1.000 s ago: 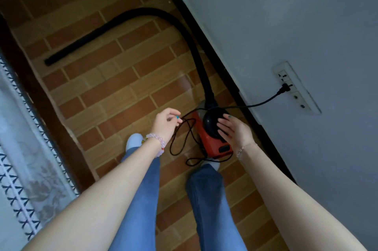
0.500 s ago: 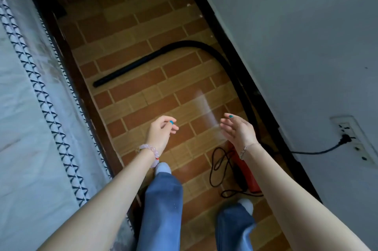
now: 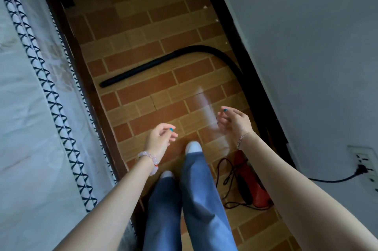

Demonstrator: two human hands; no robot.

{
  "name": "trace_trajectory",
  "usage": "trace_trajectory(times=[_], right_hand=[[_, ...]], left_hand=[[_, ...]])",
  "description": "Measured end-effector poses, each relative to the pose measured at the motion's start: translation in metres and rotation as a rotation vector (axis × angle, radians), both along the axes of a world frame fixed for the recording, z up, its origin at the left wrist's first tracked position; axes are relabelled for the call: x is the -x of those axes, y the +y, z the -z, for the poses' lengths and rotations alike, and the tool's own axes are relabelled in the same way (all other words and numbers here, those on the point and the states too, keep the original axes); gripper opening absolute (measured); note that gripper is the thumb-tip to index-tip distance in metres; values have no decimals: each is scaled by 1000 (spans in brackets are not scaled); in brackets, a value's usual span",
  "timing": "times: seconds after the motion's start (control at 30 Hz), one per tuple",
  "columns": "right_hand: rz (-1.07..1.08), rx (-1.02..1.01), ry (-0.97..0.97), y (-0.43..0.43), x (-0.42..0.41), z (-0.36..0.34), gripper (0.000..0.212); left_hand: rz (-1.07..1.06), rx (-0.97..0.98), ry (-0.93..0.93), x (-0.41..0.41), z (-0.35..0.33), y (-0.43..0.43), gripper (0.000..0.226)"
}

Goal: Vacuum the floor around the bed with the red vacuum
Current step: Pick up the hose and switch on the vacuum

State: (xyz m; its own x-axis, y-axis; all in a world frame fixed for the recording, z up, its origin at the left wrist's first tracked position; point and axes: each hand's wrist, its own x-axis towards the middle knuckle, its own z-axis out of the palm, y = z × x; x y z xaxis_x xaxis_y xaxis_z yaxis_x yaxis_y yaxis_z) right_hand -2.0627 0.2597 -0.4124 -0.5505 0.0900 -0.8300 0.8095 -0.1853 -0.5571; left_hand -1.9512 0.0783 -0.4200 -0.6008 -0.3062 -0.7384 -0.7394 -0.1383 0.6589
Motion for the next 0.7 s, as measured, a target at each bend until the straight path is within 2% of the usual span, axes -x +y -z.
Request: trace_trajectory(times=[0.3, 0.53, 0.7], right_hand=[[-229, -106, -8, -23, 122, 42, 10], [-377, -172, 6, -55, 247, 100, 17], [-489, -192, 17, -82, 302, 161, 11]], left_hand=[[-33, -6, -51, 109, 35, -24, 18], [-191, -77, -46, 232, 98, -40, 22], [-195, -100, -6, 290, 158, -52, 23]])
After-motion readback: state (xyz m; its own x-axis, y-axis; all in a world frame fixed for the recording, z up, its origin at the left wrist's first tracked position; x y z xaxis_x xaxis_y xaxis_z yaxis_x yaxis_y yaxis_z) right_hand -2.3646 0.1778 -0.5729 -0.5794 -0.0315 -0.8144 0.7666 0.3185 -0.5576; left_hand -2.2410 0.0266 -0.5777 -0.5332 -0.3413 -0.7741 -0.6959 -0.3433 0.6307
